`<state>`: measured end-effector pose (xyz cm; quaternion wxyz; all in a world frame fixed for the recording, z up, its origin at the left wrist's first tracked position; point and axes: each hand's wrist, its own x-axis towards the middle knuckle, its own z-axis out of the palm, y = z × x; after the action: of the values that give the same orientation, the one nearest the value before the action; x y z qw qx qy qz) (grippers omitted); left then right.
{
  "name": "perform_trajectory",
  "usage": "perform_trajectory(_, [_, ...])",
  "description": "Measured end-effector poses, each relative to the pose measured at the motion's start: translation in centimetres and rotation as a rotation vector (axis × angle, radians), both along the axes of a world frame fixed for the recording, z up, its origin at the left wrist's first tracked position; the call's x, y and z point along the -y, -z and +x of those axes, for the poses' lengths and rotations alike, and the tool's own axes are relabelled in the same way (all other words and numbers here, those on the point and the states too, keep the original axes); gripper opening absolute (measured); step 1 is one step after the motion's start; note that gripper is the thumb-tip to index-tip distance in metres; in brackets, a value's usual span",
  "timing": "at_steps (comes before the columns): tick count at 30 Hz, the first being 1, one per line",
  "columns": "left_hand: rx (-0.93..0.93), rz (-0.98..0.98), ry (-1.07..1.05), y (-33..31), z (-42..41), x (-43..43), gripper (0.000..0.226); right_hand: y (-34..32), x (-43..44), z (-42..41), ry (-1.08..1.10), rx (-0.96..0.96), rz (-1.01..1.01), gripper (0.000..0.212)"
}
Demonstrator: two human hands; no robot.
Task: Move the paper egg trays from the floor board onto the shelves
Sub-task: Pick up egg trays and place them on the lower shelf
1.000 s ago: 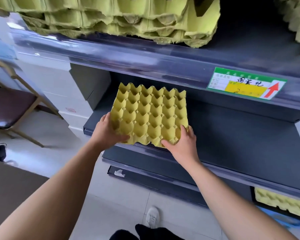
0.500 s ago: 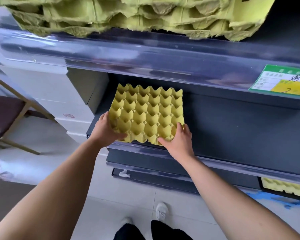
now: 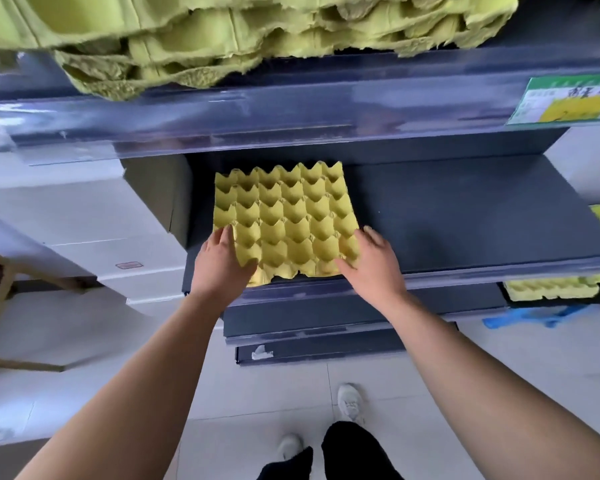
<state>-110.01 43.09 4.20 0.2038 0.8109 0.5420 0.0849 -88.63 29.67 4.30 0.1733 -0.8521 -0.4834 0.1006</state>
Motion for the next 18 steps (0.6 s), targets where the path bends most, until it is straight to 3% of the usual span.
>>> perform_trajectory(5, [-0.070, 0.188, 0.278, -4.0, 3.3, 3.9, 0.055, -2.8, 5.2, 0.2, 0.004, 0.103, 0.090, 0.049])
perform_trajectory(10, [-0.027, 0.303, 0.528, -6.5, 8.6, 9.1, 0.039, -5.2, 12.2, 1.7, 0.126, 0.196, 0.183, 0.036])
perform_trajectory(18, [0.100, 0.316, 0.842, -8.2, 20.0, 19.5, 0.019, -6.8, 25.5, 8.0, 0.429, 0.232, 0.186, 0.035])
